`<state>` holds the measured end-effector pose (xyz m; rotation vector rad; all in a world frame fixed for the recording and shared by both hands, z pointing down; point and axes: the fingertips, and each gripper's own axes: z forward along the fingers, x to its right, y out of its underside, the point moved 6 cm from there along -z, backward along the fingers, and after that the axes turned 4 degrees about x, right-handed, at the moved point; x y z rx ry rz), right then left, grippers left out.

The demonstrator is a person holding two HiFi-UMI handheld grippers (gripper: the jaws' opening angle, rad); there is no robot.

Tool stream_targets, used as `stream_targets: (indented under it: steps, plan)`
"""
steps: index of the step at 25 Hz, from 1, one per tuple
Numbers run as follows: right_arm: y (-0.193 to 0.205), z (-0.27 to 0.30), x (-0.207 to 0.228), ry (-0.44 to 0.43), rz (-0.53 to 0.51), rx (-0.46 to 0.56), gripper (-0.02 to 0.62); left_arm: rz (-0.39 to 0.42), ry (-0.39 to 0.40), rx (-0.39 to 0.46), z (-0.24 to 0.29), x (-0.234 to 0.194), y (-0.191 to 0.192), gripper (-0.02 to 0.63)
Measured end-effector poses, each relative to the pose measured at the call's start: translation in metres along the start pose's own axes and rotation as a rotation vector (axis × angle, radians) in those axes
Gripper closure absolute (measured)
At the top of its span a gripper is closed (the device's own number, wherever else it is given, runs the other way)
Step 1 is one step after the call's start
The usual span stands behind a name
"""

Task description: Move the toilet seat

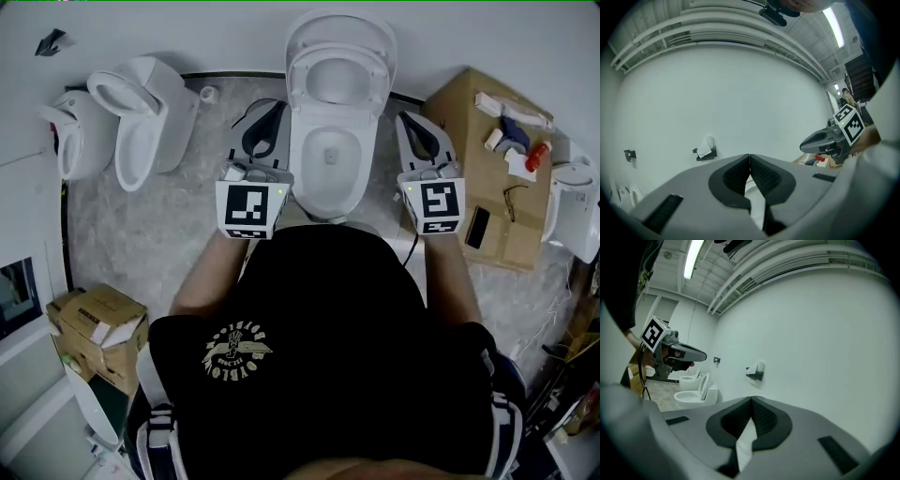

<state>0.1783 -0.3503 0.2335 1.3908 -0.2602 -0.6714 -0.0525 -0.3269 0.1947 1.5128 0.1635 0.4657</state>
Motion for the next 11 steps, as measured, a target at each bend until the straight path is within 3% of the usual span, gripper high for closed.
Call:
stream_targets:
  steps: [11]
  plan:
    - [-0.031,0.027,-0.013,-0.056,-0.032,0.044,0.566,0.051,0.006,-0.053,-0.010,-0.021,-0.002,0.581]
